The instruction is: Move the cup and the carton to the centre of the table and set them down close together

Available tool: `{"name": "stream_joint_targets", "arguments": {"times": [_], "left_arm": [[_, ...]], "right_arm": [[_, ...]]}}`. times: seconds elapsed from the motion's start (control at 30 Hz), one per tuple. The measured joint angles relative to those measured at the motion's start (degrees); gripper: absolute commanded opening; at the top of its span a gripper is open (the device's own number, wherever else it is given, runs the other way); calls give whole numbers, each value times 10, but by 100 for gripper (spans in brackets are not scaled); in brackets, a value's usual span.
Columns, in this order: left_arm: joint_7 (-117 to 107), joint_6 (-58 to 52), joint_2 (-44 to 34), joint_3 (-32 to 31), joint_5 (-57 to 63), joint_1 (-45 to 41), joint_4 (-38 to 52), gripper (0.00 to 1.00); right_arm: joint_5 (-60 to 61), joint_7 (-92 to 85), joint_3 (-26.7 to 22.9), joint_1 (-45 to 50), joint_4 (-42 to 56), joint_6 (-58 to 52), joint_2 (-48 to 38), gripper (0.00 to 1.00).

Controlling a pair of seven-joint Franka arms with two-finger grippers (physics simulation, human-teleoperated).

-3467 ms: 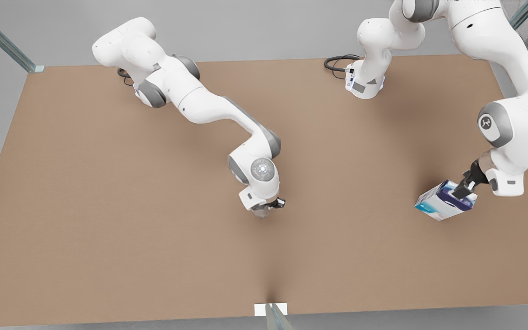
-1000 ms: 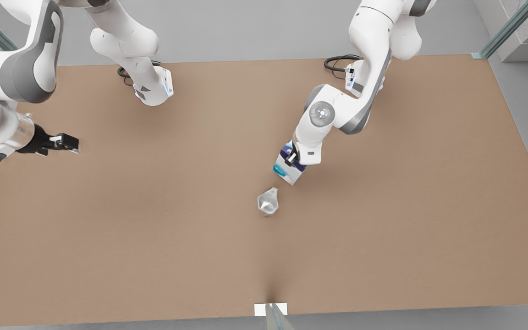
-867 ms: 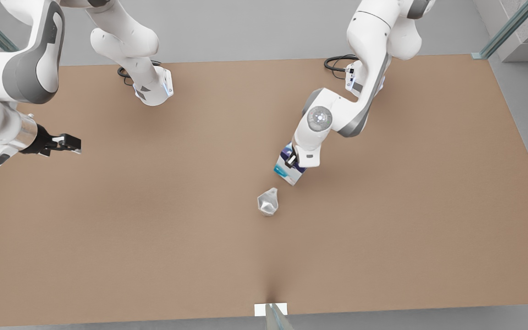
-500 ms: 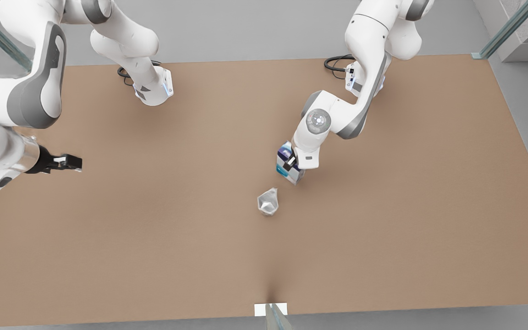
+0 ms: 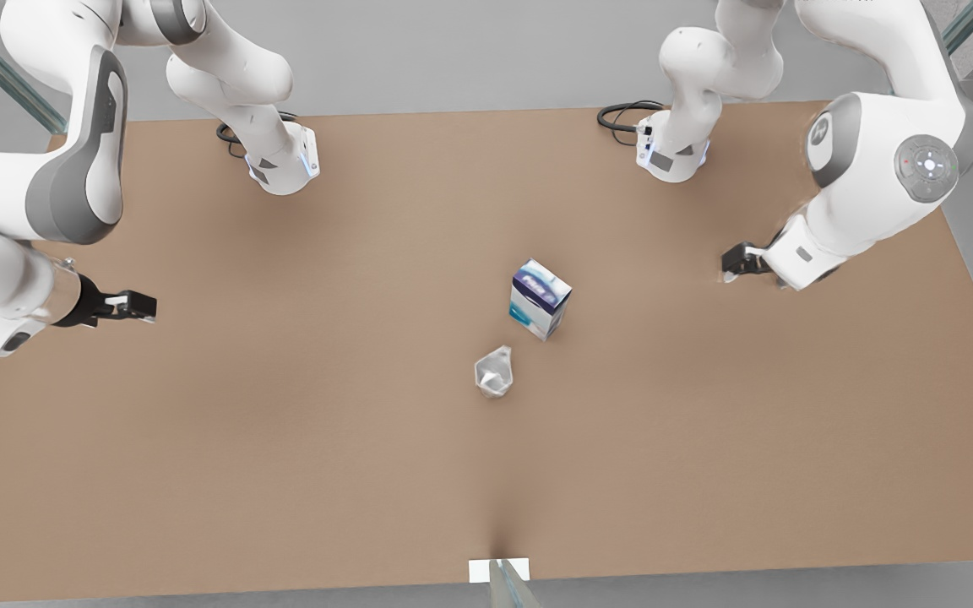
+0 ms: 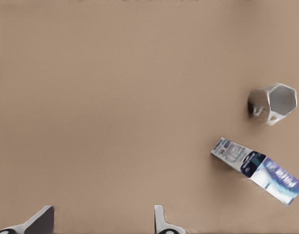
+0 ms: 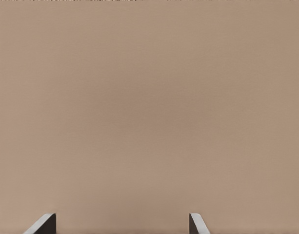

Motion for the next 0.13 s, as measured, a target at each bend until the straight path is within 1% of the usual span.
{"name": "stream_joint_targets", "arguments": {"times": [0.1,0.13], "left_arm": [[-5,2,11,5,14,-45,0,100],[-6,1,11,5,17,-47,0,100]], "right_arm": [[-1,5,1,0,1,1,1,100],[-2,6,1,1,0,4,1,100]]}}
